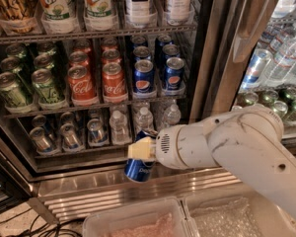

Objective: Pick pepsi can from middle shelf of fridge

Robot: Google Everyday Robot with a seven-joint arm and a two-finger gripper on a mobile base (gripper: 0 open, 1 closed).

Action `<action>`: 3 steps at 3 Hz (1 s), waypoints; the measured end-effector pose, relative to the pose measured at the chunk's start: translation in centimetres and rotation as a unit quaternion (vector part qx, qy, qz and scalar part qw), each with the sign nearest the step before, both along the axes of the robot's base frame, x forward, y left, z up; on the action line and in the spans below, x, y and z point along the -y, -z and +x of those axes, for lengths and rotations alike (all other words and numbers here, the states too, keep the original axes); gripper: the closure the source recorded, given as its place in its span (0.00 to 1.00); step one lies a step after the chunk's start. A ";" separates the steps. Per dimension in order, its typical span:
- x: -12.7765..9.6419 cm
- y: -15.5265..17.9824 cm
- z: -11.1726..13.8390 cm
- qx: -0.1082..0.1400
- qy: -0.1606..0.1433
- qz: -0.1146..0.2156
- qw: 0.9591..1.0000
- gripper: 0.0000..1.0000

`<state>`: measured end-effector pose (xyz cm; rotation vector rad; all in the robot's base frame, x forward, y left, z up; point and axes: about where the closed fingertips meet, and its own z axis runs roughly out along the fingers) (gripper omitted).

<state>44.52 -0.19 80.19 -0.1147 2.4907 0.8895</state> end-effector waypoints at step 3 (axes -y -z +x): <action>-0.8 -0.2 -3.5 -0.068 -0.016 0.013 0.997 1.00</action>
Offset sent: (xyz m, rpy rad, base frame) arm -0.0537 0.0101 0.0046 0.0364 0.2114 0.0511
